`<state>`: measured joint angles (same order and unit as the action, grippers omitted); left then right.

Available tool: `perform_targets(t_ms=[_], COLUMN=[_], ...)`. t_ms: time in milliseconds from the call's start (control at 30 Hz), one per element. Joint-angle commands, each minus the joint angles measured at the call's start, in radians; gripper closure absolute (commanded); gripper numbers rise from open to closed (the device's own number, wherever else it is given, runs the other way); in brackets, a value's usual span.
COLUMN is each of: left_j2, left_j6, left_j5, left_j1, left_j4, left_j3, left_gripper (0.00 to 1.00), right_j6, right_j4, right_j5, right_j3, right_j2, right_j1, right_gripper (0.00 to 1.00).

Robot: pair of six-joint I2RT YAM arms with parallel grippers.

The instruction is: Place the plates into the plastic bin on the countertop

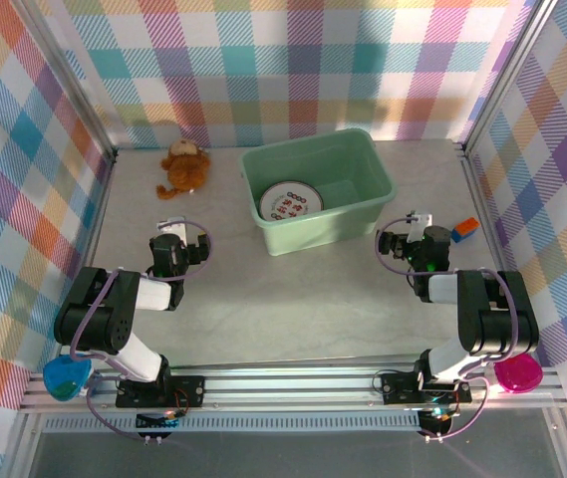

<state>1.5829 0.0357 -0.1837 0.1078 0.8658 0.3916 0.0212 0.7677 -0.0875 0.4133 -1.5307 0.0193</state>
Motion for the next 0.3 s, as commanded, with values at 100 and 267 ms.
perform_targets(t_ms=[100,267], left_j2=[-0.004,-0.005], left_j6=[0.004,0.004], left_j5=[0.014,0.015], left_j1=[-0.01,-0.009], left_j4=[0.007,0.007], left_j3=[0.013,0.013], left_gripper=[0.0,0.0], right_j6=[-0.016,-0.016], right_j4=[0.031,0.039], right_j5=[0.007,0.009], right_j3=[0.013,0.005], right_j2=[-0.005,0.0], right_j1=[-0.012,-0.01], right_gripper=[0.01,0.01])
